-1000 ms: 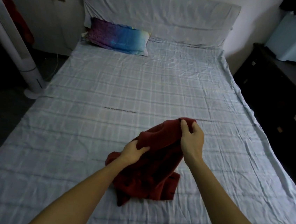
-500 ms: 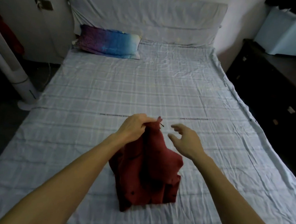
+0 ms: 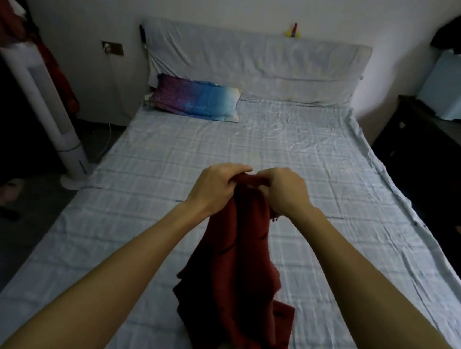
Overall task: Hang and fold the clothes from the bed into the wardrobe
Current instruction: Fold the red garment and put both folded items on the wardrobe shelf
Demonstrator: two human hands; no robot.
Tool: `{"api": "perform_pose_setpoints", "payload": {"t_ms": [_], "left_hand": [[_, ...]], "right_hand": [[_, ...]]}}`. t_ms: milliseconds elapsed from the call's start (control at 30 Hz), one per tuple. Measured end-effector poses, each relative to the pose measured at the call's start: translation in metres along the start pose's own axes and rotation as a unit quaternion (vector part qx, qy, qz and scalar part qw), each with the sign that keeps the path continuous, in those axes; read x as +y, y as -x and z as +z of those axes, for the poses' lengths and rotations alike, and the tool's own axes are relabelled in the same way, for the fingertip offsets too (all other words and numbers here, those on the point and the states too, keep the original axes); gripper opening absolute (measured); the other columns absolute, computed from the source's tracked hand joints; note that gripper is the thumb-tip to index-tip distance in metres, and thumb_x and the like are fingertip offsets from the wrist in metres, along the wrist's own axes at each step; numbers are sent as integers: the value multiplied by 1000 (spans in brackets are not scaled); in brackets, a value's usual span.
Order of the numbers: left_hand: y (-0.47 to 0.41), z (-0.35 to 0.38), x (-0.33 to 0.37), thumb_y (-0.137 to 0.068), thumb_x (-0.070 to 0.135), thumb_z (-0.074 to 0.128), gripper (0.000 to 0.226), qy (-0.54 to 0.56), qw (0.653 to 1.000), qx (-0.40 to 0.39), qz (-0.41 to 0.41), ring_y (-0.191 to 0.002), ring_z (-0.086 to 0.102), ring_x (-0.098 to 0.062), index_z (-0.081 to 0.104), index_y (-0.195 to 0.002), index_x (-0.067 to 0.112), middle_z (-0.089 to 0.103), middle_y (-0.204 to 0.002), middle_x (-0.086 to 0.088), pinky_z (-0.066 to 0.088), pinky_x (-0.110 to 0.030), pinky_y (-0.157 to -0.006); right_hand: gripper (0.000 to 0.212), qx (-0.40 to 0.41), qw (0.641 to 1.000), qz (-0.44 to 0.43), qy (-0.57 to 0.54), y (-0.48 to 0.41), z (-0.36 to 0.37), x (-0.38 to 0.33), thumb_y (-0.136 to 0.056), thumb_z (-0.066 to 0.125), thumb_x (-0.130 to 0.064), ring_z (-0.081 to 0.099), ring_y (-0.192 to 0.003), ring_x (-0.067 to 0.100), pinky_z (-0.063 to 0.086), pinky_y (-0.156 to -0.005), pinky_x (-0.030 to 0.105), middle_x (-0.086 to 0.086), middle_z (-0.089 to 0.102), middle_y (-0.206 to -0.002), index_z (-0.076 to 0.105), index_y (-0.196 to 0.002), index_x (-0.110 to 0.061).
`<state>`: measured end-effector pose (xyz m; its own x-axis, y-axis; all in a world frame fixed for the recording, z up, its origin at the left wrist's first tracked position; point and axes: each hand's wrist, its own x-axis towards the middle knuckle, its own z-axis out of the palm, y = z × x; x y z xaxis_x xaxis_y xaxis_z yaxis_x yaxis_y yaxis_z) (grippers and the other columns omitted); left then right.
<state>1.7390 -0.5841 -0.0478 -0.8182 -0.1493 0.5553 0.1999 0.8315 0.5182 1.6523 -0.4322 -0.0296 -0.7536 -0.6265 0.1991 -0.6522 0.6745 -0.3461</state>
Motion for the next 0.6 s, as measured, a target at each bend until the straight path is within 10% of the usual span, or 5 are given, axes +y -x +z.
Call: {"api": "perform_pose_setpoints", "payload": {"t_ms": [433,600], "left_hand": [[0,18,6,-97,27,49,22,133,939,-162,-274,-64,62,-13,67,-96,14,67,-77,2,48,-20,-54],[-45,-10,4,-91,12,50,18,148,946,2,-289,-83,67,-25,68,-91,15,68,-83,1,48,-30,-63]], "right_hand": [[49,266,960,-20,-82,-32,-111,-21,-69,53,-3,59,-100,26,46,-80,35,3,66,-104,70,-109,-25],[45,267,960,44,-77,-35,-140,-5,-71,48,-5,57,-107,26,45,-86,36,3,67,-112,68,-106,-24]]}}
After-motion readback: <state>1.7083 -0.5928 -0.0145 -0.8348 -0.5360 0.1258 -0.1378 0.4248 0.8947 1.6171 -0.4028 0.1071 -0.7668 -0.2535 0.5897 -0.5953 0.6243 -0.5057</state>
